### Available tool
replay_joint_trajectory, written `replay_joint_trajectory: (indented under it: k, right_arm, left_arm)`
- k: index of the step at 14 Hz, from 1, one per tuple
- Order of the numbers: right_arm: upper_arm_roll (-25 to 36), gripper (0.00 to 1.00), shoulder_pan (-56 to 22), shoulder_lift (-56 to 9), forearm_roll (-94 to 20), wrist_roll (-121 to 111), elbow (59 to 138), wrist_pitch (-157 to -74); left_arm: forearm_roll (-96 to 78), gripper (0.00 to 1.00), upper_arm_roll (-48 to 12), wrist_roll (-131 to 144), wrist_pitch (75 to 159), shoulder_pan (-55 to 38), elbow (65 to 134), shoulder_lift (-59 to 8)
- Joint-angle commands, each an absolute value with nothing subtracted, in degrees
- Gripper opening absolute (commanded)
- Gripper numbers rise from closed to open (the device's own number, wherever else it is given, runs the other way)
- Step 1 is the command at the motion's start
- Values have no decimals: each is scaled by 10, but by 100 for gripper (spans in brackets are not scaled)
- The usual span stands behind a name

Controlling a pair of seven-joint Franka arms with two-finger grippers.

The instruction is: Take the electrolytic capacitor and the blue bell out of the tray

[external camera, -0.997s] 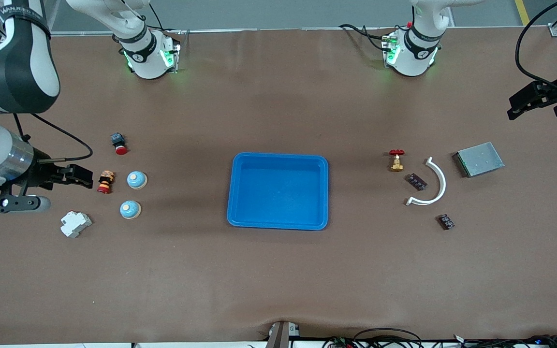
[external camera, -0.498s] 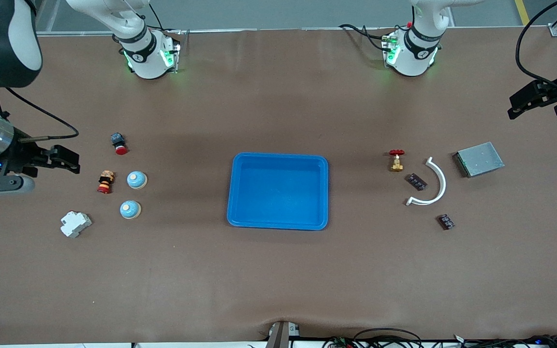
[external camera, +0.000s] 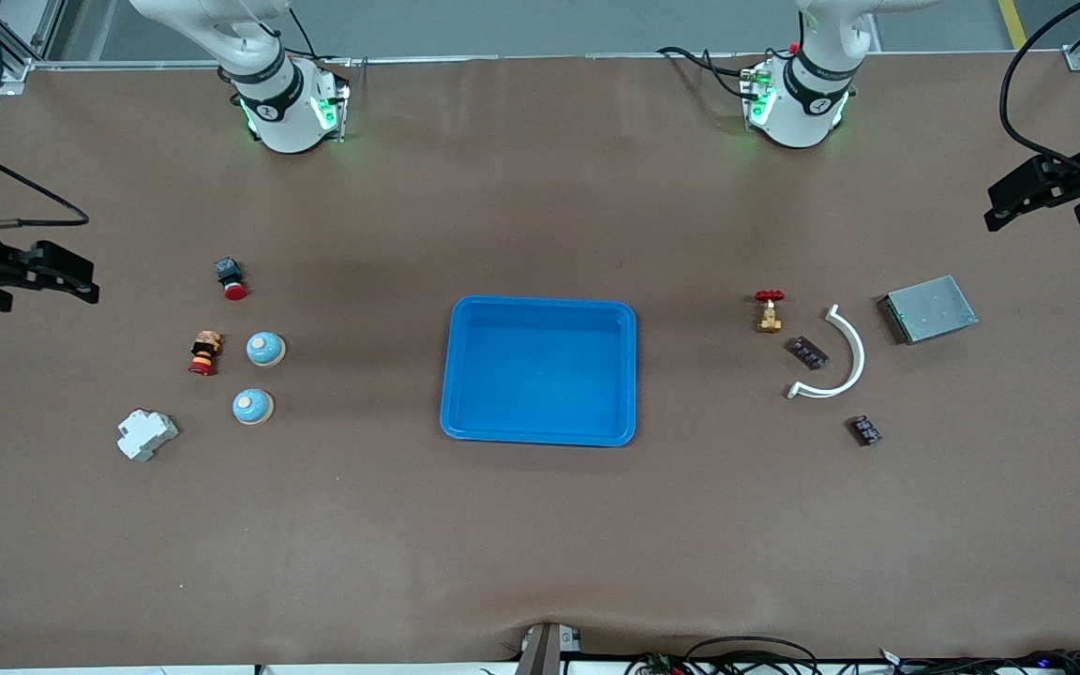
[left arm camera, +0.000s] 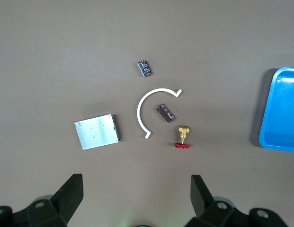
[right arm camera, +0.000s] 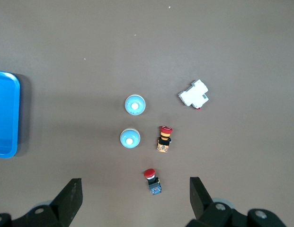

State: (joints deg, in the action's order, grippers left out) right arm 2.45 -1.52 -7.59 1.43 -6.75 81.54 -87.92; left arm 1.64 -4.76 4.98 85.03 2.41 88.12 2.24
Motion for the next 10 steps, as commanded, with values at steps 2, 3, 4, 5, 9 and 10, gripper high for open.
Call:
replay_joint_trajectory:
  k: [2,3,4,5,9,10]
  right_arm:
    - [20,100,-9,-48,21,-55,826,-875]
    - [20,100,-8,-45,21,-42,827,-876]
    - [20,100,-7,-44,20,-36,827,-881]
    - [20,100,-7,-44,20,-35,825,-883]
    - [21,100,-7,-44,19,-35,826,-893]
    - [21,100,-7,-44,19,-35,827,-895]
  left_arm:
    - [7,100,-47,50,838,27,884,34]
    - [7,100,-47,48,838,27,884,34]
    - [7,100,-47,48,838,27,884,34]
    - [7,100,-47,49,838,27,887,39]
    - [7,100,-47,48,838,28,890,40]
    - [7,100,-47,49,838,28,890,40]
